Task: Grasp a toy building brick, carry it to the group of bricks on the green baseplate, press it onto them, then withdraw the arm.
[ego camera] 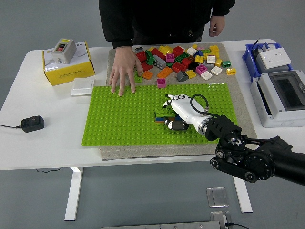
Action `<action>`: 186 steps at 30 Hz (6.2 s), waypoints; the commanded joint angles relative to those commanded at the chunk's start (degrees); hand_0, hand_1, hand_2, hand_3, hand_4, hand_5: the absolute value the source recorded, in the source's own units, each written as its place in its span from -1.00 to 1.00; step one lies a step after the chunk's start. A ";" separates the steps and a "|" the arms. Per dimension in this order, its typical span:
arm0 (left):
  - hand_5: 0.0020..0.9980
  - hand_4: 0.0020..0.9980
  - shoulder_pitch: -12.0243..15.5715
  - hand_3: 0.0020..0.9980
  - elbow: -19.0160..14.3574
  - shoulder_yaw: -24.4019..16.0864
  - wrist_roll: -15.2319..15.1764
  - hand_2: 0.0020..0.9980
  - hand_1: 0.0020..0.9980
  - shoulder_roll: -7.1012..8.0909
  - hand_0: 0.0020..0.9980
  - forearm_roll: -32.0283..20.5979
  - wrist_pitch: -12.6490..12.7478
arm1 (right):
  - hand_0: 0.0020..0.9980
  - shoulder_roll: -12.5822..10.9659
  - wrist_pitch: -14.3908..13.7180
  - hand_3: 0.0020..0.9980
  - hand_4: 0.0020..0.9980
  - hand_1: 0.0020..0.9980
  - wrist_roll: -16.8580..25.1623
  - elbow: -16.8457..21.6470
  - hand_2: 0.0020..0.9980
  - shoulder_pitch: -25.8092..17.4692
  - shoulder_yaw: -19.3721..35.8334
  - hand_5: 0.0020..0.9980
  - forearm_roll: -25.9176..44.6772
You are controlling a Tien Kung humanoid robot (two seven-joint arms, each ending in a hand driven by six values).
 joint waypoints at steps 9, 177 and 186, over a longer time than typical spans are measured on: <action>0.48 -0.62 -0.01 0.24 0.00 0.07 -0.08 0.01 0.21 0.01 0.23 0.00 0.07 | 0.97 0.01 0.07 0.50 0.08 0.96 -0.04 -0.11 1.00 -0.03 -0.02 -0.21 0.01; 0.37 -0.82 0.85 0.18 0.00 2.14 -0.50 -0.03 0.20 -0.53 0.22 -2.36 0.96 | 0.98 -9.01 -0.27 0.57 0.22 0.98 -1.92 17.93 1.00 -6.36 6.75 -0.07 -5.57; 0.37 -0.81 0.71 0.18 0.00 3.15 -0.49 -0.03 0.20 -0.33 0.22 -3.10 0.99 | 0.99 -7.42 -0.32 0.56 0.22 0.98 -1.33 15.66 1.00 -5.53 5.69 -0.06 -4.22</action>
